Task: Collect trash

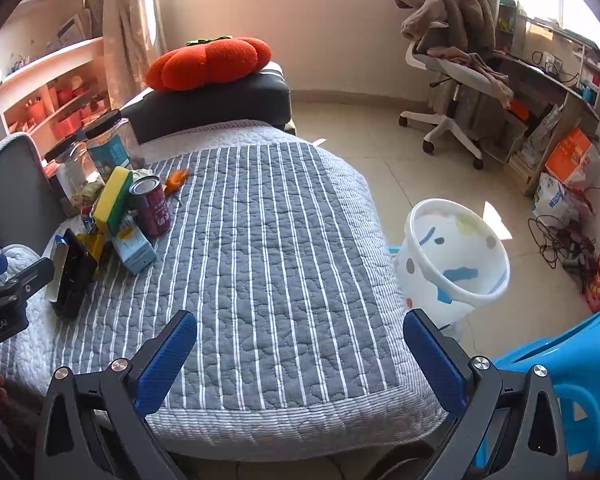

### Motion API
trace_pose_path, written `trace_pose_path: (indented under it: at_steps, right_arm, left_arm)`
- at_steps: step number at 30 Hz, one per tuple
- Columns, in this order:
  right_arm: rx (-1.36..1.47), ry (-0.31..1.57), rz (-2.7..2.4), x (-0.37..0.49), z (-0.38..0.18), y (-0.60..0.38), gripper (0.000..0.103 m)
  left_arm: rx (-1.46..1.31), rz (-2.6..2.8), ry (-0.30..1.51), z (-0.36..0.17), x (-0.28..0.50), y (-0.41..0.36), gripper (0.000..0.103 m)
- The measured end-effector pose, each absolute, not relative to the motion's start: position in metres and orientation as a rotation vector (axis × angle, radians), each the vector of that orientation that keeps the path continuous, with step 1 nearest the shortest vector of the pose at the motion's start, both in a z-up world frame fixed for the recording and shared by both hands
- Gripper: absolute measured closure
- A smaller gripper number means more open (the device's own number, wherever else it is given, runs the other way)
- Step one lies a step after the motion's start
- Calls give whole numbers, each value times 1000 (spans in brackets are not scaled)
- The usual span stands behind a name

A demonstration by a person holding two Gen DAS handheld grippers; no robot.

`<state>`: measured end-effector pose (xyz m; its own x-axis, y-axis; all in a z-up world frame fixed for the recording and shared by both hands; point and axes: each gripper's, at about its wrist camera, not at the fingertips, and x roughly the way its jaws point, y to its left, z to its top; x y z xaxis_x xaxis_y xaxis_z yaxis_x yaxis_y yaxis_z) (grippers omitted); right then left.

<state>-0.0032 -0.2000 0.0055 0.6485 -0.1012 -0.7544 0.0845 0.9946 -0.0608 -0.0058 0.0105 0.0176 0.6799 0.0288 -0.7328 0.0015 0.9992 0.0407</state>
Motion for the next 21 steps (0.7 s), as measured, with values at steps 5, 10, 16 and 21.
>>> trace_pose_path:
  at_steps: [5, 10, 16, 21]
  right_arm:
    - [-26, 858, -109, -2, 4, -199, 0]
    - [-29, 859, -109, -2, 3, -198, 0]
    - [-33, 858, -111, -2, 3, -196, 0]
    - [-33, 860, -113, -2, 2, -197, 0]
  left_arm:
    - [31, 15, 823, 18, -6, 13, 1]
    - [31, 12, 826, 19, -6, 13, 1]
    - [31, 11, 826, 19, -7, 13, 1]
    - [33, 8, 829, 19, -8, 14, 1]
